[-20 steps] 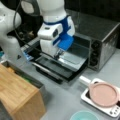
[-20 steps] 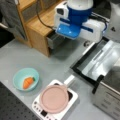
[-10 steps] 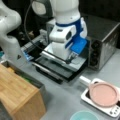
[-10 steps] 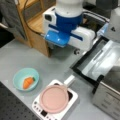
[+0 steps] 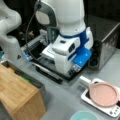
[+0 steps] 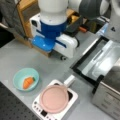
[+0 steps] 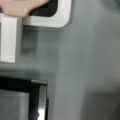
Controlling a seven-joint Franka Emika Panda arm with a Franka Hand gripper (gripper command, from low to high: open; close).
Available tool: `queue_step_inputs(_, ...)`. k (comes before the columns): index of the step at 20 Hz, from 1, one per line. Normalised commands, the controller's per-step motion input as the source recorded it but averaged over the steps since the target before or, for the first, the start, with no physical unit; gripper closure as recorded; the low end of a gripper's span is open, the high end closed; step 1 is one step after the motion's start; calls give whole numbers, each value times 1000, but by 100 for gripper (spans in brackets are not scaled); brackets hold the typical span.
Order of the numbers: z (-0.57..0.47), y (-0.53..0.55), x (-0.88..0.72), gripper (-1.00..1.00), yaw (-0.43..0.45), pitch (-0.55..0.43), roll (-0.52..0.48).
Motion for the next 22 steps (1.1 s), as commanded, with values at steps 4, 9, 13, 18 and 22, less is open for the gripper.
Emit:
queue_step_inputs(4, -117, -348, 527, -100, -51, 59, -68)
queue_step_inputs(9, -32, -316, 483, -100, 46, 142, -111)
queue_step_inputs(13, 88, -151, 359, -100, 129, 196, -68)
queue_step_inputs(18, 9, -183, 277, -100, 218, 234, 10)
queue_step_inputs(22, 14, -226, 281, -100, 146, 209, 32)
